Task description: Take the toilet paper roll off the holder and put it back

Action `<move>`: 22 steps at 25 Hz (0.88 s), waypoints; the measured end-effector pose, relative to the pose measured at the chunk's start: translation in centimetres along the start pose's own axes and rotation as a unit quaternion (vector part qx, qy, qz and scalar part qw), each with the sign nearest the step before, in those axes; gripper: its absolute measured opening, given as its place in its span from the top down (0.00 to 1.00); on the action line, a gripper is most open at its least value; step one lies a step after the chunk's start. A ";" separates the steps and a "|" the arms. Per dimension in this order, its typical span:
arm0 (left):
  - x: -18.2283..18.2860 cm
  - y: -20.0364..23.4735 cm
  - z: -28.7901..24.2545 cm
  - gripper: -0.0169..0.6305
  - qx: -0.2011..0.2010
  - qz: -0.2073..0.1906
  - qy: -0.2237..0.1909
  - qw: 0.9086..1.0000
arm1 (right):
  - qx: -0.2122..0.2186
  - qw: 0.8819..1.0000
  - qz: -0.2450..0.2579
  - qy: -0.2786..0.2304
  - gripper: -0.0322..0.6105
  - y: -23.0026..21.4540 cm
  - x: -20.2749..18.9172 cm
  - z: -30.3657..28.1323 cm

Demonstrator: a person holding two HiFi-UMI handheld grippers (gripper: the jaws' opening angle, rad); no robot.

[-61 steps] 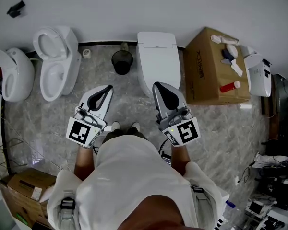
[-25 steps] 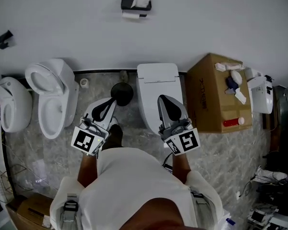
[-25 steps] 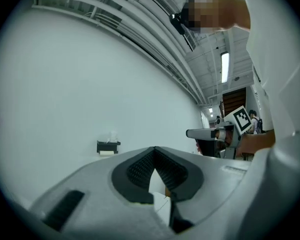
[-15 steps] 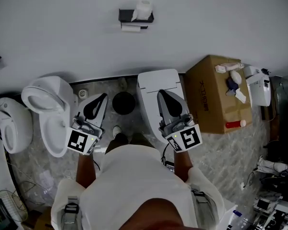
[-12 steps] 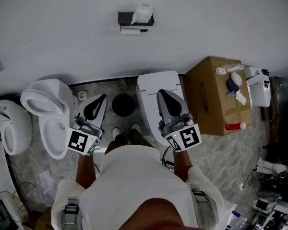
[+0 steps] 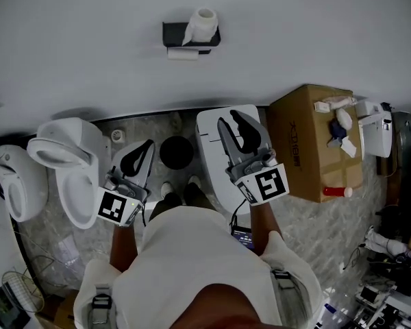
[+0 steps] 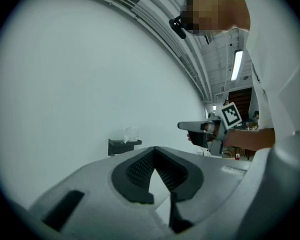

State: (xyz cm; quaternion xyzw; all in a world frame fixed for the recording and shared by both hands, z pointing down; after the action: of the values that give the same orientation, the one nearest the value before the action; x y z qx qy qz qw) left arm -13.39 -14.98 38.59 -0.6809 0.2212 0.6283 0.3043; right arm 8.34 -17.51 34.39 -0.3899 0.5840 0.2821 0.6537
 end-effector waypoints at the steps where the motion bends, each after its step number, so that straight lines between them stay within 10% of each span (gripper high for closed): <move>1: -0.8 0.2 -0.6 0.97 -0.002 -0.002 0.007 1.000 | 0.003 1.000 0.012 0.001 0.72 -1.3 0.4 -1.7; 8: -5.6 1.6 -2.7 0.97 0.018 0.023 0.062 0.998 | 0.016 0.998 0.057 0.027 0.20 -9.3 1.1 -16.2; 22: -12.2 4.6 -2.1 0.97 0.078 0.073 0.141 0.984 | -0.003 0.999 0.046 0.026 0.13 -15.3 -2.0 -28.8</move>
State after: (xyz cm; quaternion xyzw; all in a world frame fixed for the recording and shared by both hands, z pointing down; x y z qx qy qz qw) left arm -16.37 -20.76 50.11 -0.7191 0.3588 0.5274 0.2757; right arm 4.95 -49.69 38.67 -0.3717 0.6170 0.3033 0.6238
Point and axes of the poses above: the fingertips, and each gripper's own axes: z backward along the fingers, y to its left, x out of its top, the point moved 5 cm from there along z, backward along the fingers, and after that the axes turned 12 degrees about -z, right-handed, at the moved point
